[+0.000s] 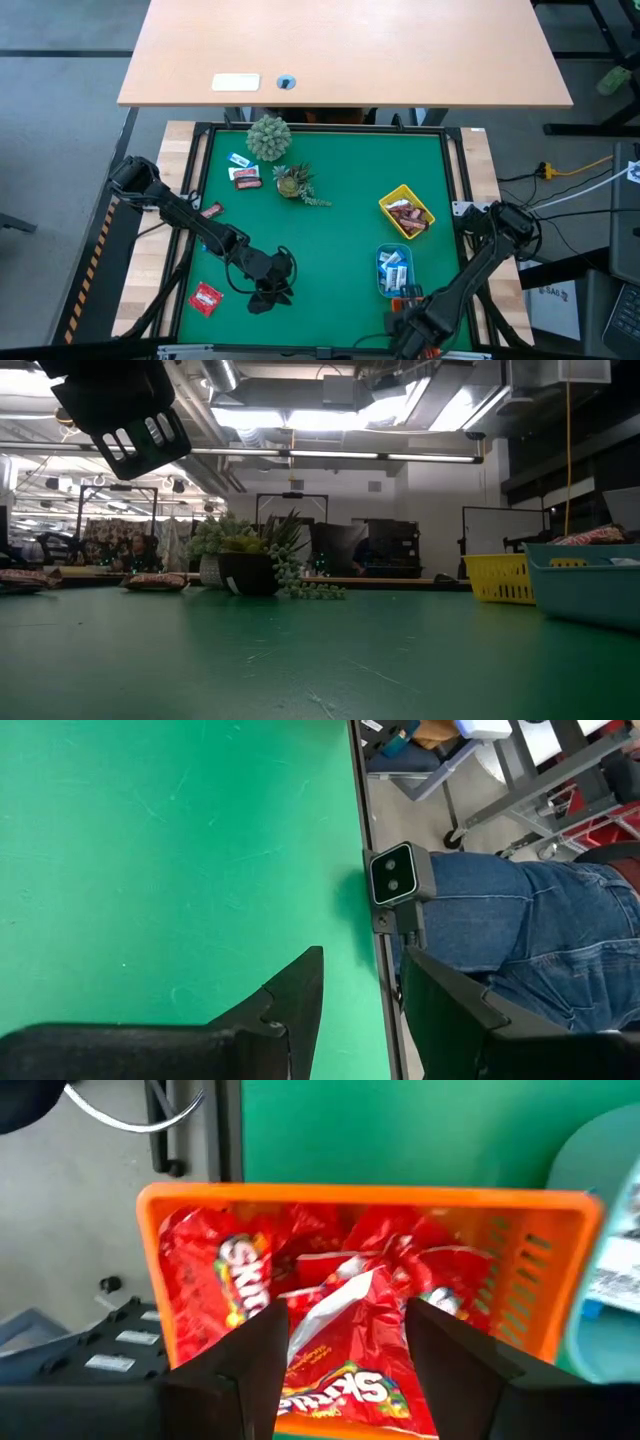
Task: Sort candy
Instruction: Put the red candy into the orange bin
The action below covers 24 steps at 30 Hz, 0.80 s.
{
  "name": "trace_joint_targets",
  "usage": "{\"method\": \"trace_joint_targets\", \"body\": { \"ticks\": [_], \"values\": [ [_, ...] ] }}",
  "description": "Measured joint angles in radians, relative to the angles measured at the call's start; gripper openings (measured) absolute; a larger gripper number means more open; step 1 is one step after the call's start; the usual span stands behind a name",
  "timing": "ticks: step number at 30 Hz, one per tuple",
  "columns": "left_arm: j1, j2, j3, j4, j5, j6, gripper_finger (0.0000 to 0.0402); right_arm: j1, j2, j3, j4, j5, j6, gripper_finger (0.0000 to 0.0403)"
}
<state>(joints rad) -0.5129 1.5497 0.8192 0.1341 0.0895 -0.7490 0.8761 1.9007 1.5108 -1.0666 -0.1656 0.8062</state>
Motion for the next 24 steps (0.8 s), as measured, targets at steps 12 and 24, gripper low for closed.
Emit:
{"method": "trace_joint_targets", "body": {
  "ticks": [12,24],
  "values": [
    [0.000,0.000,0.000,0.000,-0.001,0.000,0.0131,0.000,0.000,0.000,0.051,-0.039,-0.004,0.0200],
    [0.000,0.000,0.000,0.000,-0.002,0.000,0.0131,0.000,0.000,0.000,0.052,0.021,-0.003,0.0356]
  ]
}}
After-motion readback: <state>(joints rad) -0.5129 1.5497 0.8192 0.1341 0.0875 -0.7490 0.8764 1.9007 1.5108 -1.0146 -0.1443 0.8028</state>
